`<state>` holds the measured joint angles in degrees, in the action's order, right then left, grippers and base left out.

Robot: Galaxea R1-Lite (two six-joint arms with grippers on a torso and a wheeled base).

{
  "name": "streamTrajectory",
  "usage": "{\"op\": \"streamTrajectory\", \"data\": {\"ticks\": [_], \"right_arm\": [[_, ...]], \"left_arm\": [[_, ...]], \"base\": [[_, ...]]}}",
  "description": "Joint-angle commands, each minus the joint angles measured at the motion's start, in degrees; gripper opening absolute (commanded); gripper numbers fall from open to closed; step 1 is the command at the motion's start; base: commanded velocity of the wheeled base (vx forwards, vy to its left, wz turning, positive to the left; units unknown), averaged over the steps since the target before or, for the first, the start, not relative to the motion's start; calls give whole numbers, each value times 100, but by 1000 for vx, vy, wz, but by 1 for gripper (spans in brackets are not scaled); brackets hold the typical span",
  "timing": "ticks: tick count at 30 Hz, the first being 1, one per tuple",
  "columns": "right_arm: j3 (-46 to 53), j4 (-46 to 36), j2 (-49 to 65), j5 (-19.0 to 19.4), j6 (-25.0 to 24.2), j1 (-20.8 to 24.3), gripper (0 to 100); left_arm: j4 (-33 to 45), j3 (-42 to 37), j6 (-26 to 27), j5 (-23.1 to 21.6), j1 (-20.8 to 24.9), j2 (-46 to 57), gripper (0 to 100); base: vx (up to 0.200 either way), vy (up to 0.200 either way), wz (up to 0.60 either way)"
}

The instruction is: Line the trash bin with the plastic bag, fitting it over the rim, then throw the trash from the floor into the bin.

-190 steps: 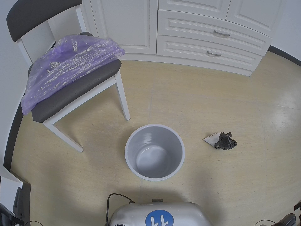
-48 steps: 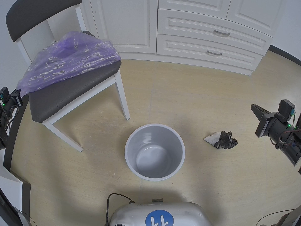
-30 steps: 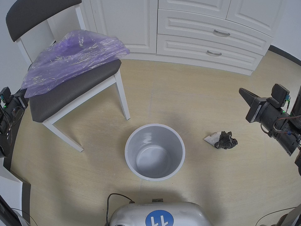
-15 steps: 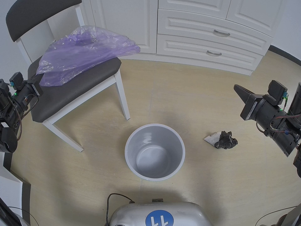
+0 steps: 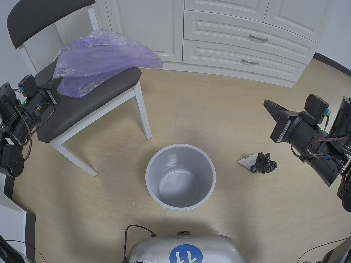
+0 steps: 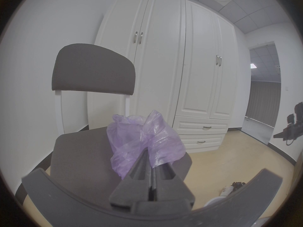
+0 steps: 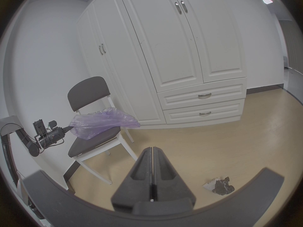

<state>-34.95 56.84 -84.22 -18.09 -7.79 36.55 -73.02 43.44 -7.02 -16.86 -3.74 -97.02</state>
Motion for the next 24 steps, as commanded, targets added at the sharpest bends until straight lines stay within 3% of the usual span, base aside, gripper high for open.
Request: {"op": "streamTrajectory", "data": {"ticks": [1,7,12,17,18,22,23,24], "right_arm": [[6,81,-208,-1,-30,19,0],[-29,582,-762,-45,-65,19,0],[-188,951,-1122,-485,-188,37,0],[-47,969,-1298,-502,-249,274,0],[15,978,-1404,-511,-284,335,100],[85,1004,-1623,-511,-311,423,100],[138,1171,-1764,-511,-320,459,100],[173,1233,-1817,-511,-320,467,100]], "left_arm": [[69,-37,-1,-2,163,219,0],[605,-424,8,7,805,1001,0],[1071,-511,25,16,1280,1353,0],[1062,-459,8,104,1710,1362,0],[1053,-406,-10,262,1886,1335,0],[1053,-309,-19,772,2290,1291,0],[1044,-248,-10,1150,2633,1265,0],[1044,-230,-10,1247,2730,1256,0]], "base": [[0,0,0],[0,0,0],[0,0,0],[0,0,0],[0,0,0],[0,0,0],[0,0,0],[0,0,0]]}}
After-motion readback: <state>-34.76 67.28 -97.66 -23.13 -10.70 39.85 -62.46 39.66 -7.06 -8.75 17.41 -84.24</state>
